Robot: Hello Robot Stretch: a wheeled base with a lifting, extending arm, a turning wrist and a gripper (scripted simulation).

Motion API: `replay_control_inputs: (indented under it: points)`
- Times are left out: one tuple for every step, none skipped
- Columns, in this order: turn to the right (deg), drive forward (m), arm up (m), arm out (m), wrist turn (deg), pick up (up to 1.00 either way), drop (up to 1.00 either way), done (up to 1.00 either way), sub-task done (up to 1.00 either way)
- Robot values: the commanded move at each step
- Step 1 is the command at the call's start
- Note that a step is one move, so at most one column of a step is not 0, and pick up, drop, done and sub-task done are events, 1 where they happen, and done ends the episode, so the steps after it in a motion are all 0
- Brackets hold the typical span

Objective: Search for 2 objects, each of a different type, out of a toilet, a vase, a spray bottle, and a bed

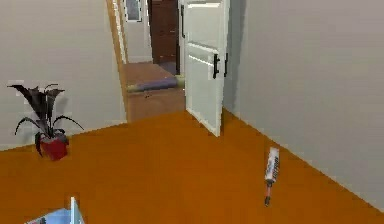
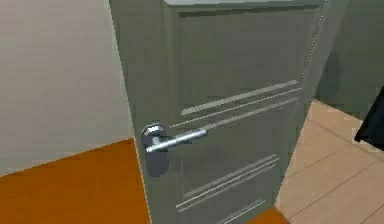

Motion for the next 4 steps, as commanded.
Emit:
replay_control_inputs:
  points:
    - [-27.0, 0.0, 0.0, 0.0, 0.0, 0.0, 0.0, 0.0, 0.0]
    - [0.0, 1.0, 0.0, 0.0, 0.0, 0.0, 0.0, 0.0, 0.0]
    - [-3.0, 0.0, 0.0, 0.0, 0.0, 0.0, 0.0, 0.0, 0.0]
    - [0.0, 0.25, 0.0, 0.0, 0.0, 0.0, 0.0, 0.0, 0.0]
